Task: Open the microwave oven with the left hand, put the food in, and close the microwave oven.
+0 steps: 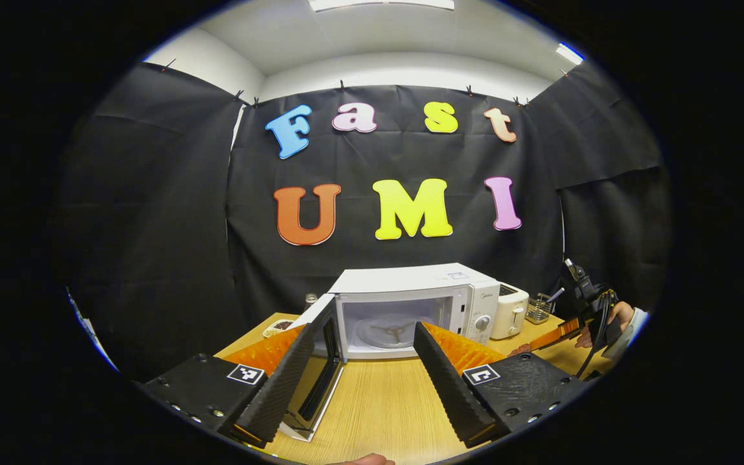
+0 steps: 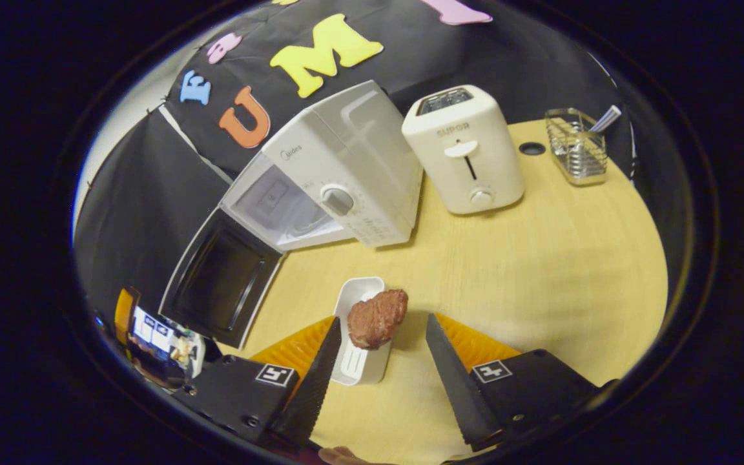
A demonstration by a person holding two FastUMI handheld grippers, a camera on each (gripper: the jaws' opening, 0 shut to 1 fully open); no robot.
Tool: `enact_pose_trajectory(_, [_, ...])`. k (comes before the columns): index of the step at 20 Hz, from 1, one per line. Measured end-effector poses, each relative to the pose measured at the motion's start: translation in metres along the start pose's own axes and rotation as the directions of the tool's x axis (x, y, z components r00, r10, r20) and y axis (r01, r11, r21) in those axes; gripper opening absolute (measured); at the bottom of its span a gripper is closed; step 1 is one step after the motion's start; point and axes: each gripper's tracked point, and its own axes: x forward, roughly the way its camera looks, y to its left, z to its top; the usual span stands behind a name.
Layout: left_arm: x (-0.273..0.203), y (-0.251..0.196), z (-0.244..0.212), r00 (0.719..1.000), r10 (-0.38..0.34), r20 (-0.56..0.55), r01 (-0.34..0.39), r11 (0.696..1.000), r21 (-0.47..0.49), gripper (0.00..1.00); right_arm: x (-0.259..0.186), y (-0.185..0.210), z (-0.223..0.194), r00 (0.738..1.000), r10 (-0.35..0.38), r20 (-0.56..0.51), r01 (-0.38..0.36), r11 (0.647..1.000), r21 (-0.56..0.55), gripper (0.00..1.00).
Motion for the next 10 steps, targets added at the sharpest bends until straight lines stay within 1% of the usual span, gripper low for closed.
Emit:
enact_pose_trajectory(1, [0.0, -0.003, -0.002, 1.0, -0.008, -0.009, 0.008, 1.0, -0.009, 0.96, 0.005, 0.002, -0.002, 0.999, 0.034, -0.015, -0.034, 0.999, 0.041, 0.84])
enact_pose_trajectory(2, [0.0, -0.005, -0.003, 1.0, -0.017, -0.014, 0.016, 1.0, -0.021, 0.96, 0.009, 0.001, -0.006, 0.998, 0.055, -0.037, -0.052, 0.996, 0.071, 0.8])
enact_pose_trajectory(3, [0.001, -0.007, -0.002, 1.0, -0.023, -0.02, 0.022, 0.999, -0.033, 0.96, 0.014, 0.001, -0.009, 0.996, 0.07, -0.054, -0.064, 0.993, 0.099, 0.65])
enact_pose_trajectory(4, [0.0, -0.008, -0.003, 0.999, -0.025, -0.023, 0.024, 0.999, -0.04, 0.96, 0.02, 0.001, -0.011, 0.994, 0.082, -0.071, -0.073, 0.99, 0.12, 0.59])
enact_pose_trajectory(5, [0.0, -0.005, -0.003, 1.0, -0.019, -0.019, 0.018, 0.999, -0.039, 0.96, 0.024, 0.001, -0.014, 0.992, 0.093, -0.08, -0.081, 0.986, 0.145, 0.55])
enact_pose_trajectory(6, [0.0, -0.003, -0.001, 1.0, -0.013, -0.016, 0.013, 0.999, -0.034, 0.96, 0.027, 0.001, -0.014, 0.99, 0.109, -0.089, -0.093, 0.981, 0.17, 0.6])
enact_pose_trajectory(8, [0.0, -0.003, -0.004, 1.0, -0.01, -0.018, 0.01, 0.999, -0.035, 0.96, 0.033, 0.004, -0.016, 0.985, 0.143, -0.1, -0.118, 0.968, 0.219, 0.24])
enact_pose_trajectory(9, [-0.002, -0.005, -0.005, 1.0, -0.013, -0.021, 0.012, 0.999, -0.035, 0.96, 0.033, 0.007, -0.017, 0.983, 0.16, -0.095, -0.134, 0.963, 0.235, 0.16])
enact_pose_trajectory(10, [-0.003, -0.005, -0.005, 1.0, -0.015, -0.02, 0.014, 0.999, -0.033, 0.96, 0.033, 0.007, -0.02, 0.981, 0.165, -0.097, -0.139, 0.963, 0.231, 0.21])
